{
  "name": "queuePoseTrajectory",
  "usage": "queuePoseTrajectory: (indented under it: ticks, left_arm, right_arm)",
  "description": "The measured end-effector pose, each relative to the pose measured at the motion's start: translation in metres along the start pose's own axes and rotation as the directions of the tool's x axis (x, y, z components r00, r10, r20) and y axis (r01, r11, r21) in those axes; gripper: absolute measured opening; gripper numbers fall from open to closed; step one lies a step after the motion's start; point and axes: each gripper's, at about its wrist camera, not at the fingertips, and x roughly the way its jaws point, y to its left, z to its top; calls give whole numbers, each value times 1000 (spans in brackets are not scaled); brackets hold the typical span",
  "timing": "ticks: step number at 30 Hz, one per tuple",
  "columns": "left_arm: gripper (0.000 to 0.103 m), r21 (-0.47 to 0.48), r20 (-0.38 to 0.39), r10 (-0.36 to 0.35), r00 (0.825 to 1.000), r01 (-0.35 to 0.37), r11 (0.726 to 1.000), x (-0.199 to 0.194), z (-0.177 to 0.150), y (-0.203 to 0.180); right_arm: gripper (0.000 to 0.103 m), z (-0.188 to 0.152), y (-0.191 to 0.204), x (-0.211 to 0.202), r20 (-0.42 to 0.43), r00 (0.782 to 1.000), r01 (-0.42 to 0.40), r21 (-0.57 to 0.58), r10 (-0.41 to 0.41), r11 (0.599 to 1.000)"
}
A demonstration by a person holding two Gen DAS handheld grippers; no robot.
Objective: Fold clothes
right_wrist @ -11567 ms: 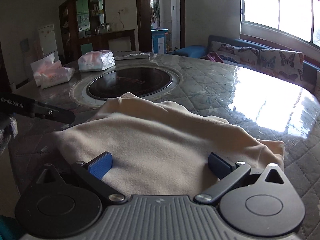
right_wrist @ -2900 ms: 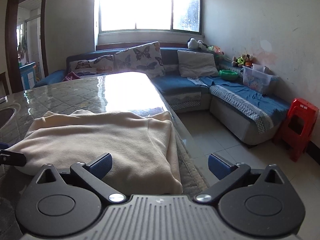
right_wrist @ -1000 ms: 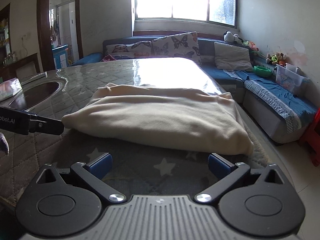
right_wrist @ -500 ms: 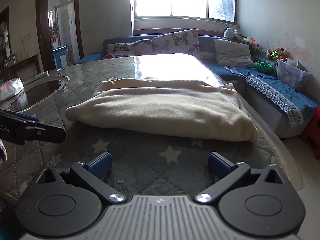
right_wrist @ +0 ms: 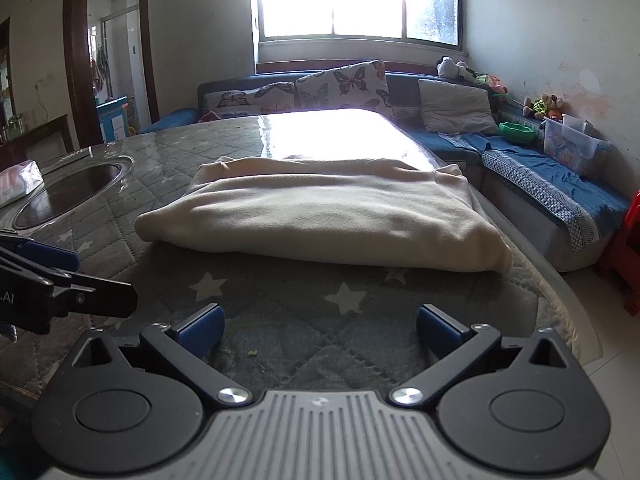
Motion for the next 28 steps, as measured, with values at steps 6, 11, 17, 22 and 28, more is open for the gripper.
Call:
queuePoseTrajectory:
  ticks: [6, 11, 17, 22, 28]
  left_arm:
    - [103, -2, -3, -1, 1000, 1, 1000, -2, -4, -2]
    - [103, -5, -1, 0, 1000, 0, 1000, -4, -7, -5]
    - [103, -7, 10, 10, 1000, -10, 1000, -8, -9, -6]
    - [103, -7, 19, 16, 1000, -15, 1000, -12, -11, -7]
    - [103, -10, 35, 23, 999, -23, 1000, -17, -13, -8]
  right_arm:
    - [103, -1, 3, -4, -5, 1000, -1, -3, 1, 1000]
    - [103, -3, 7, -6, -5, 1000, -1, -6, 1, 1000]
    - [103, -4, 11, -9, -5, 1000, -13, -12, 13, 1000]
    - [103, -6, 14, -12, -3, 1000, -25, -13, 24, 1000]
    - [103, -6, 16, -16, 5, 1000, -27, -4, 27, 1000]
